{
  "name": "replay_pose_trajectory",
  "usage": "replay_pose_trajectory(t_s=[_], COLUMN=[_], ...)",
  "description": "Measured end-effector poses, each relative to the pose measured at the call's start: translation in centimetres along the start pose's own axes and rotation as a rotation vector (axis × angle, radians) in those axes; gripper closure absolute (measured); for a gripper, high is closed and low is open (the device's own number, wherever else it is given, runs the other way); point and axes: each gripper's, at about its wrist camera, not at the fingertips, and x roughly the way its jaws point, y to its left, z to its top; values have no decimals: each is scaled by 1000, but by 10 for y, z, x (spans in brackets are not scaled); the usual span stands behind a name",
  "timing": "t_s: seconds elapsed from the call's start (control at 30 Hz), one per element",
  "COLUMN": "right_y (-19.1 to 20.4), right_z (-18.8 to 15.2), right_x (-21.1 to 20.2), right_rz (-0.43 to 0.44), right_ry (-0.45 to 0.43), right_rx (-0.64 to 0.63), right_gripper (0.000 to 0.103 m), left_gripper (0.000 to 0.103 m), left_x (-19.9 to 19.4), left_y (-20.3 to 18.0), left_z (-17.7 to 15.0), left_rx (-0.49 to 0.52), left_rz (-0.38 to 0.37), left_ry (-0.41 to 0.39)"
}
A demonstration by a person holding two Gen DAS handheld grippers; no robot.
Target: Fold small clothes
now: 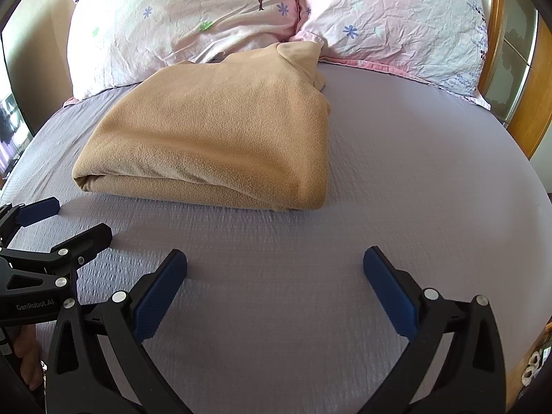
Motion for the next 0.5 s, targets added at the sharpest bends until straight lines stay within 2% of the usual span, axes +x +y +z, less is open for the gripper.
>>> replay_pose_trajectory(t_s=[0.5], right_y=[1], right_z=[1], right_x=[0], right_rz=[-1], right_ry=[0], right_rx=[2], right_gripper=[1], left_gripper=[2], left_x=[0], left_y=[-1], left_z=[0], left_rx=[-1], left_rz=[-1], left_ry=[5])
